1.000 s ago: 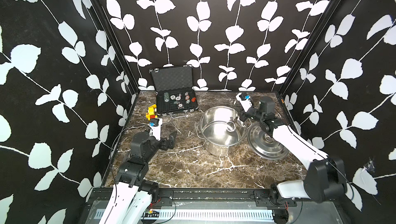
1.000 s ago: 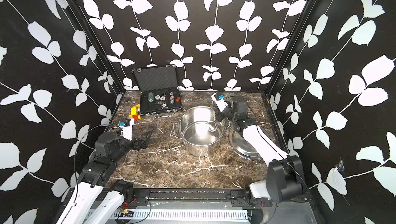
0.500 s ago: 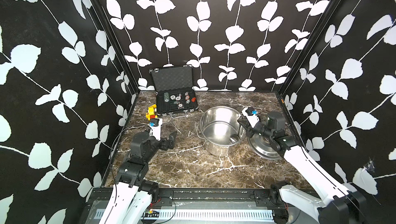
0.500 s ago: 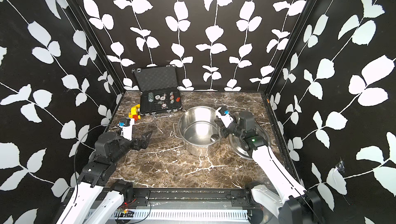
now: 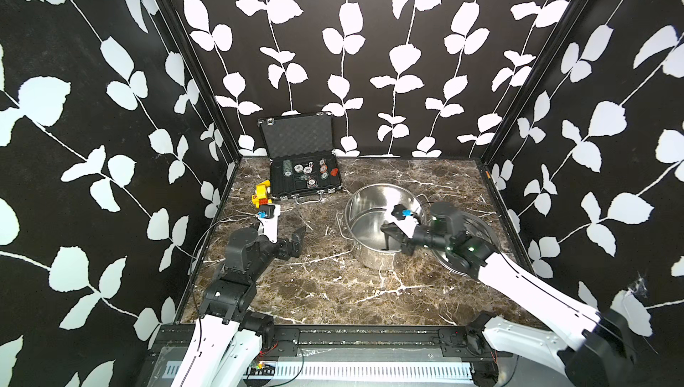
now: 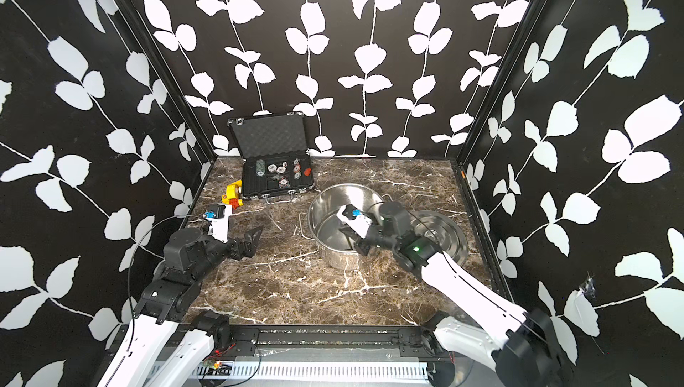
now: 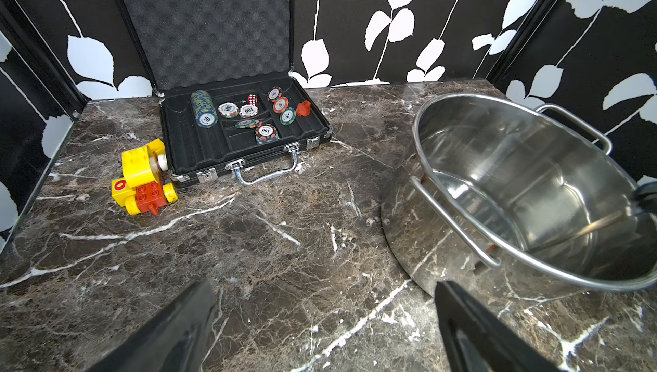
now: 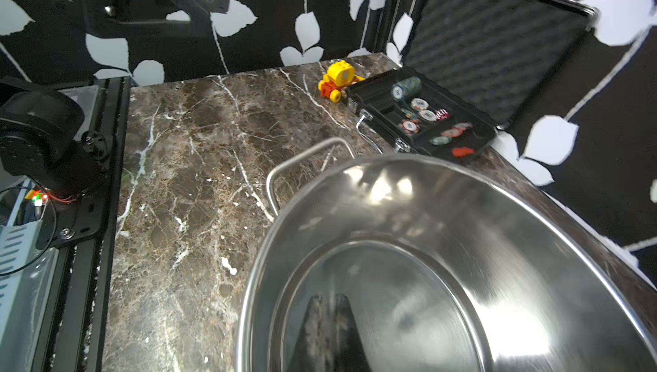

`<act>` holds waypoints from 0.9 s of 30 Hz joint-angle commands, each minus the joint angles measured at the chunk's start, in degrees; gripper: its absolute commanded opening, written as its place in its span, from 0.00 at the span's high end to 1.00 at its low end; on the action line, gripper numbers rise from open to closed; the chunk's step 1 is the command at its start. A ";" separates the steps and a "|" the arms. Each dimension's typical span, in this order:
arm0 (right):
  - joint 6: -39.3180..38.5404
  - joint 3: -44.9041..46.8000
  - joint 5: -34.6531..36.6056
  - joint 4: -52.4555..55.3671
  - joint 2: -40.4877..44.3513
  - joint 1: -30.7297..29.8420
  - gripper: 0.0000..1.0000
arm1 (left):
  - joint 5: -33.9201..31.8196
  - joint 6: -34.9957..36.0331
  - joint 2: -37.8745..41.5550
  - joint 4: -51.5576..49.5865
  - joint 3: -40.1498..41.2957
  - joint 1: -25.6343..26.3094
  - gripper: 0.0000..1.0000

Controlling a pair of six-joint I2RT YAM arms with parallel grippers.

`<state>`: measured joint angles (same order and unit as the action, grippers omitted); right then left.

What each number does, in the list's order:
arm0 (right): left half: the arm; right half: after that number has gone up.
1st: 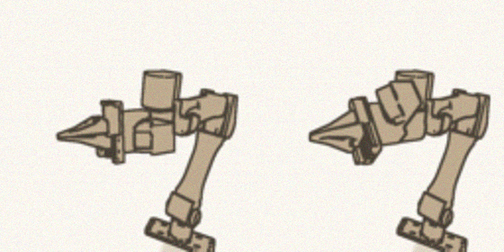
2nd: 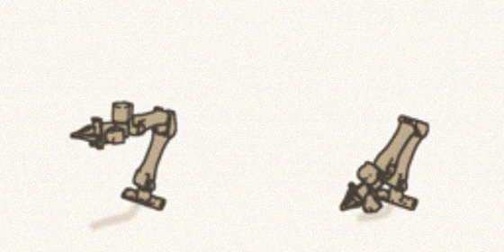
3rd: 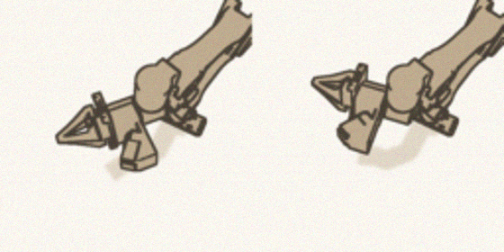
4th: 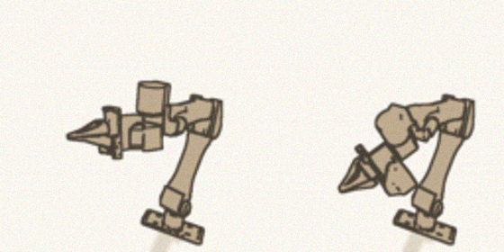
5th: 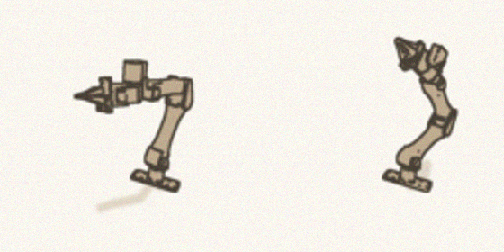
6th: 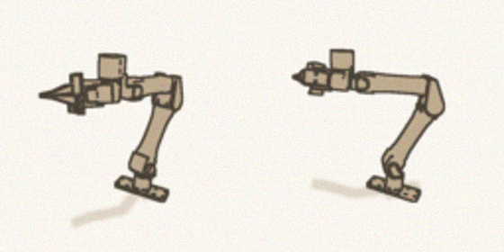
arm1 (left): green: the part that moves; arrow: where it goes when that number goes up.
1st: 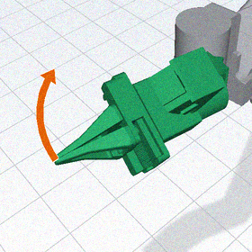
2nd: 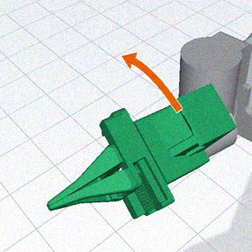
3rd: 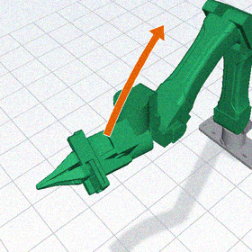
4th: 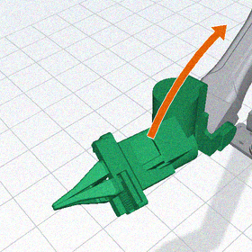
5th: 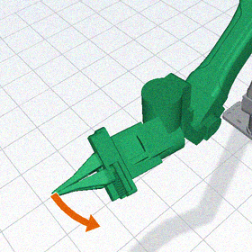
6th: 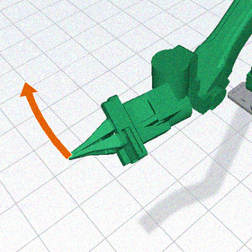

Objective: Stir the soup with a spoon
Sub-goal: Stir the soup in the pan with a stick.

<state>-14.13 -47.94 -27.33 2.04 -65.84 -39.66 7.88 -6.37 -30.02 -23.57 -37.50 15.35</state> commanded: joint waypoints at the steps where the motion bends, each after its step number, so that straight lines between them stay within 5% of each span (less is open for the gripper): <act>1: -2.55 -6.00 1.09 -4.96 -5.01 -4.05 1.00 | 0.13 0.32 1.04 1.12 0.77 0.11 0.01; 9: -6.71 -18.92 2.06 -7.12 -19.95 -4.59 1.00 | 0.73 0.18 0.85 1.50 0.78 0.14 0.01; 16: -5.18 -25.13 -0.30 -11.83 -28.46 1.61 1.00 | 0.48 0.17 1.32 1.42 0.93 0.11 0.01; 27: -3.12 -18.03 0.33 -12.68 -22.09 12.00 1.00 | 0.39 0.17 0.93 1.69 0.92 0.11 0.01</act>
<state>-18.24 -68.79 -27.14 -7.70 -93.08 -29.65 7.99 -6.37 -29.19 -23.35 -37.43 15.33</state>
